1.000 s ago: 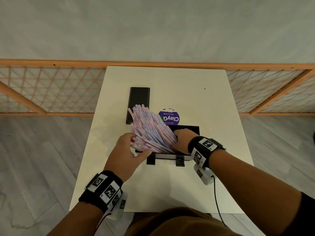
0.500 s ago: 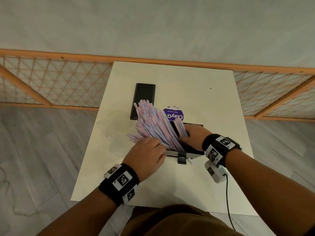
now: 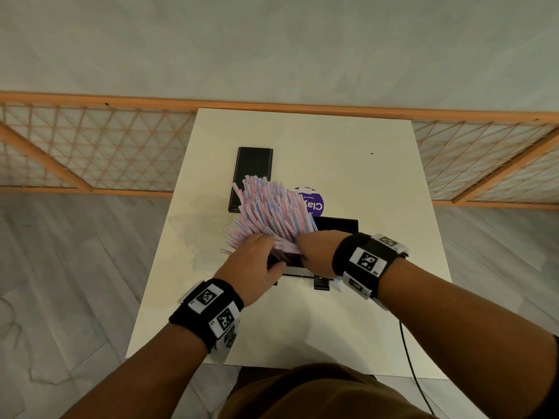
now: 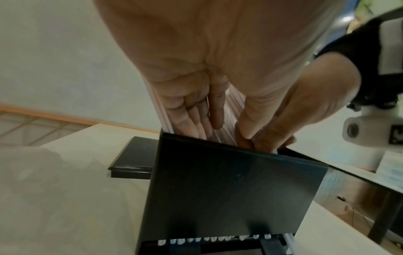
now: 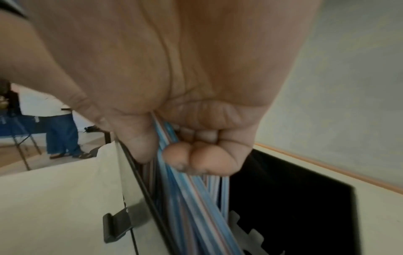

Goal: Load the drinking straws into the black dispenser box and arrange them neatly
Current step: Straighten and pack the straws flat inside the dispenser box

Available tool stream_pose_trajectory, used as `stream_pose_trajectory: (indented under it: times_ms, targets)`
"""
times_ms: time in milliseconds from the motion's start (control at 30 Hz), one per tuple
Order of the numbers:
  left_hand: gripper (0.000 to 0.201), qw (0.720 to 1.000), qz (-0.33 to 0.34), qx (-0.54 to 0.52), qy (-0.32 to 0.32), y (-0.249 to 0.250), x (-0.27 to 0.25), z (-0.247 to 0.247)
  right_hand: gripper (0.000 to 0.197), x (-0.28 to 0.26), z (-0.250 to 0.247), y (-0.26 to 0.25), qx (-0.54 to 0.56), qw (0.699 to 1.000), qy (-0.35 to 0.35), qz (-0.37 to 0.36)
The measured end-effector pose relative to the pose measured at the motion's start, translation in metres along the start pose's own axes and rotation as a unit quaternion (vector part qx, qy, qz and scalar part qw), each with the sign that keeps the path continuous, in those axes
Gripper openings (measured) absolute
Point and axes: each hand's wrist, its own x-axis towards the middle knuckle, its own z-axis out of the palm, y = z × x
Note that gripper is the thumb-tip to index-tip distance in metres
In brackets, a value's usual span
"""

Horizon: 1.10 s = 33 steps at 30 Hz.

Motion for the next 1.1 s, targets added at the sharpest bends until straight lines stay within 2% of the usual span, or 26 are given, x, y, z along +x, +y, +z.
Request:
stream_pose_trajectory:
  times_ms: [67, 200, 267, 367, 467, 567, 633, 733, 833, 900, 967, 1100]
  targets:
    - [0.020, 0.999, -0.019, -0.043, 0.015, 0.002, 0.001, -0.004, 0.035, 0.005, 0.003, -0.008, -0.022, 1.000, -0.012, -0.006]
    - [0.035, 0.995, -0.017, -0.072, 0.070, 0.005, 0.000, -0.008, 0.021, 0.012, 0.002, -0.007, 0.006, 1.000, -0.014, -0.027]
    - [0.041, 0.995, 0.003, -0.038, 0.097, 0.007, -0.003, -0.010, 0.018, 0.008, -0.001, -0.004, 0.051, 0.997, 0.015, -0.048]
    - [0.027, 0.989, 0.074, 0.059, 0.109, 0.011, -0.007, -0.010, 0.014, -0.003, -0.005, 0.003, 0.092, 0.991, 0.066, -0.069]
    - [0.016, 0.981, 0.129, 0.113, 0.089, 0.012, -0.009, -0.006, 0.018, -0.012, -0.010, 0.014, 0.100, 0.989, 0.105, -0.020]
    - [0.024, 0.972, 0.164, 0.161, 0.046, 0.011, -0.007, 0.003, 0.023, -0.014, -0.014, 0.031, 0.074, 0.990, 0.101, 0.065]
    - [0.034, 0.970, 0.136, 0.201, 0.010, 0.011, -0.006, 0.009, 0.025, -0.012, -0.013, 0.038, 0.063, 0.986, 0.094, 0.118]
    - [0.037, 0.970, 0.102, 0.220, 0.007, 0.011, -0.006, 0.015, 0.024, -0.003, -0.011, 0.038, 0.079, 0.981, 0.068, 0.163]
    - [0.033, 0.973, 0.083, 0.216, 0.000, 0.012, -0.006, 0.018, 0.013, 0.007, -0.006, 0.032, 0.110, 0.981, 0.040, 0.157]
    - [0.025, 0.978, 0.086, 0.192, -0.002, 0.012, -0.006, 0.018, 0.031, 0.012, 0.000, 0.030, 0.146, 0.976, 0.023, 0.160]
    - [0.015, 0.983, 0.086, 0.163, 0.004, 0.009, -0.005, 0.020, 0.041, 0.014, 0.003, 0.027, 0.182, 0.969, 0.016, 0.168]
    - [0.010, 0.988, 0.069, 0.139, -0.003, 0.002, -0.005, 0.020, 0.022, 0.016, 0.003, 0.026, 0.186, 0.972, 0.043, 0.138]
